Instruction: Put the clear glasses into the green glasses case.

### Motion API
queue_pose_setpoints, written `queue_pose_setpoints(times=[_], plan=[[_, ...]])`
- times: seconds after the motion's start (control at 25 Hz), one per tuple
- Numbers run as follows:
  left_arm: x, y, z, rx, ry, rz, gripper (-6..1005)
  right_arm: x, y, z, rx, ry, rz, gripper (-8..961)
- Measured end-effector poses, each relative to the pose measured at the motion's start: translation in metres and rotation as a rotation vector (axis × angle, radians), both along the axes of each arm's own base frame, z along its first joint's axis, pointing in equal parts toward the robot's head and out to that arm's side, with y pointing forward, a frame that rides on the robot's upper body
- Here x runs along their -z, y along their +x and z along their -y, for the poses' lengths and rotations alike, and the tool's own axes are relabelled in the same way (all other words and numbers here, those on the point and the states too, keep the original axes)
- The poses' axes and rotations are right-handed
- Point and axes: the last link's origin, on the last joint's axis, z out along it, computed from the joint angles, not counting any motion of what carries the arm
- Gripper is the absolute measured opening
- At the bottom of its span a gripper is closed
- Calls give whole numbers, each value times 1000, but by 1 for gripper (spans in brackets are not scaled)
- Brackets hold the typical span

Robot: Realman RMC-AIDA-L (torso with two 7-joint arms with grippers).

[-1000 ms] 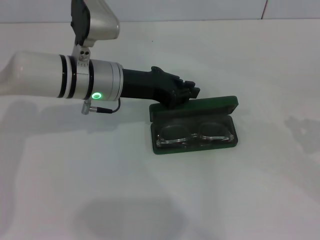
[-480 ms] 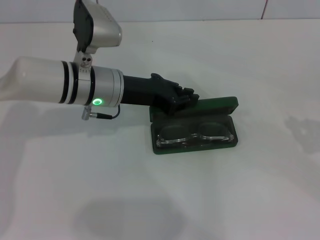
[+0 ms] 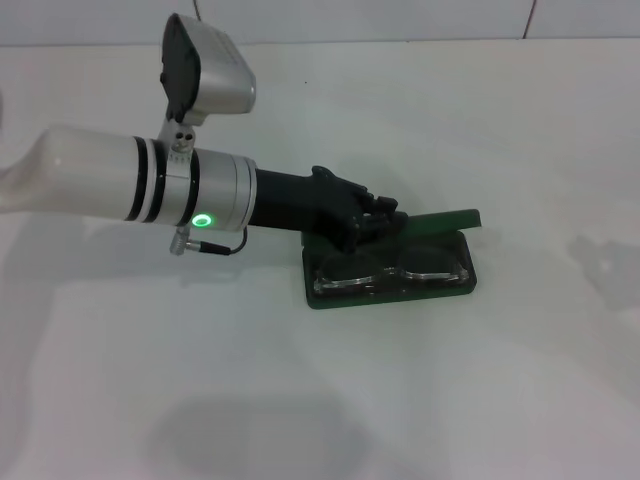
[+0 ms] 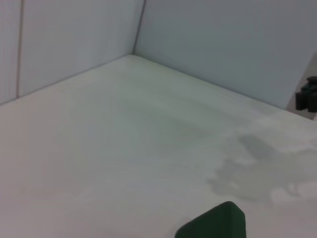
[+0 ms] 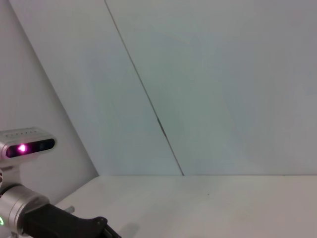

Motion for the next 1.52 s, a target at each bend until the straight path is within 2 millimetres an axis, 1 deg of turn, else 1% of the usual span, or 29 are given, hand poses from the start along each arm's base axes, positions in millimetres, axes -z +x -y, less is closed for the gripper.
queue_pose_setpoints(times=[0.28,0.48,0.64,0.8,0.88,1.0,1.12,1.16,1.28,1.4,1.52], plan=[[9,-3,14,11,-47,-1,188,1,2,3,2,-2,-4,107],[11,-3,21,32,-65,7,199,2,2,3,1,-3,-5,107],[7,6,26,65,-98,53,226,3,1,5,-3,-12,-13,107],[-9,19,34,106,-123,160,253,5,1,8,-20,-24,-9,107],[-24,23,42,137,-140,232,266,6,-1,11,-55,-37,-1,107],[-48,15,58,191,-155,319,286,11,-7,16,-135,-58,14,113],[-69,0,77,280,-135,401,306,21,-16,18,-217,-91,-1,121],[-76,-7,83,289,-119,423,313,26,-20,18,-249,-102,-12,152],[-91,-25,92,237,-116,446,438,39,-30,17,-321,-126,-45,244],[-100,-37,96,181,-110,457,566,52,-43,10,-378,-171,-76,336],[-104,-45,100,150,-99,461,699,63,-57,2,-428,-216,-88,430]])
